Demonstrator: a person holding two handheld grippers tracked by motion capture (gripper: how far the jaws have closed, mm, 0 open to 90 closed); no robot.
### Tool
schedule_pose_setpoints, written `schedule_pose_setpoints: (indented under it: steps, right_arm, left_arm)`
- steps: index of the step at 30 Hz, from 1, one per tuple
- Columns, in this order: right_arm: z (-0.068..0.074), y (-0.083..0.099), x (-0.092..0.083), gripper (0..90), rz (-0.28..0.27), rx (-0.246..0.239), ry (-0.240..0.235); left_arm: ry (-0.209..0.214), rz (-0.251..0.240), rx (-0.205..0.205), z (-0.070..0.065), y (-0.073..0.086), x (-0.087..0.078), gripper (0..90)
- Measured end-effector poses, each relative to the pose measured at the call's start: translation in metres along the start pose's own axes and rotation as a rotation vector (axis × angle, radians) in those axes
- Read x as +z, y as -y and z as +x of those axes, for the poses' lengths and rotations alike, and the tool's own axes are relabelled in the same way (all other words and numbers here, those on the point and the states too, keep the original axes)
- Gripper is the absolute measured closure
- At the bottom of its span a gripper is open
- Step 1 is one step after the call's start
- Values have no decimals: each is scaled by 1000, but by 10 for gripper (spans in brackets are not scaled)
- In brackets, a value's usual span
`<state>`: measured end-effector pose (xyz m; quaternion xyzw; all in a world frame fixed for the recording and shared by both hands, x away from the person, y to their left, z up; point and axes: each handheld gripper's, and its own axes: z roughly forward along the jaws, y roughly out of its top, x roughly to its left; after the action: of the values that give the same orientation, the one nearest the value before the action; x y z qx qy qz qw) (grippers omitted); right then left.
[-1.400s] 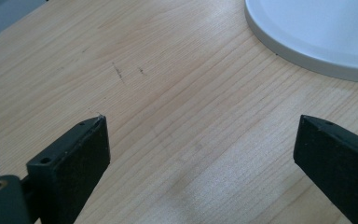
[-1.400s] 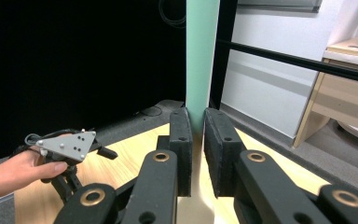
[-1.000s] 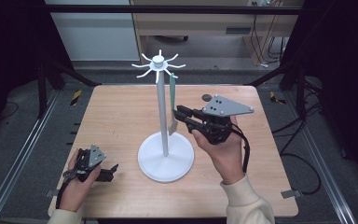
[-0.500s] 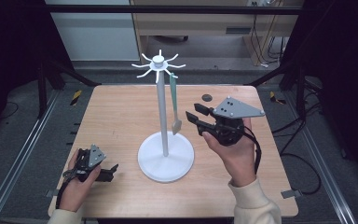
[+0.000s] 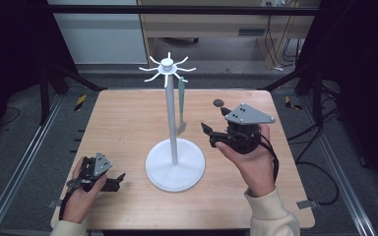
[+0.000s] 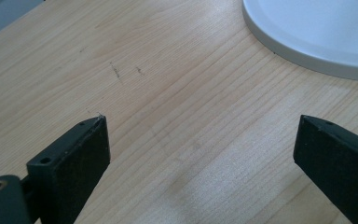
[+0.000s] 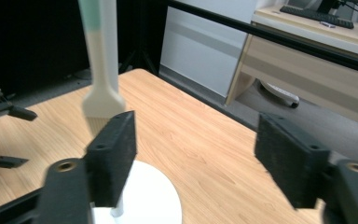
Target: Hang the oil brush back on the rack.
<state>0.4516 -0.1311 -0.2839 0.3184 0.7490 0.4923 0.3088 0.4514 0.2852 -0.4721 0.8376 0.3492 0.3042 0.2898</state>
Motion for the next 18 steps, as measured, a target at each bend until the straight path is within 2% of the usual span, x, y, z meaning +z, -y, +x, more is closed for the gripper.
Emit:
schedule_pose_setpoints:
  steps: [4,9,18]
  right_arm:
    - [-2,4,1,171,16,-1,32]
    - [-8,12,1,100,25,5,64]
    - [-21,34,1,72,46,27,74]
  left_arm:
    - [1,4,6,0,0,0,31]
    - [2,6,10,-1,0,0,31]
    - [-1,5,5,-1,0,0,31]
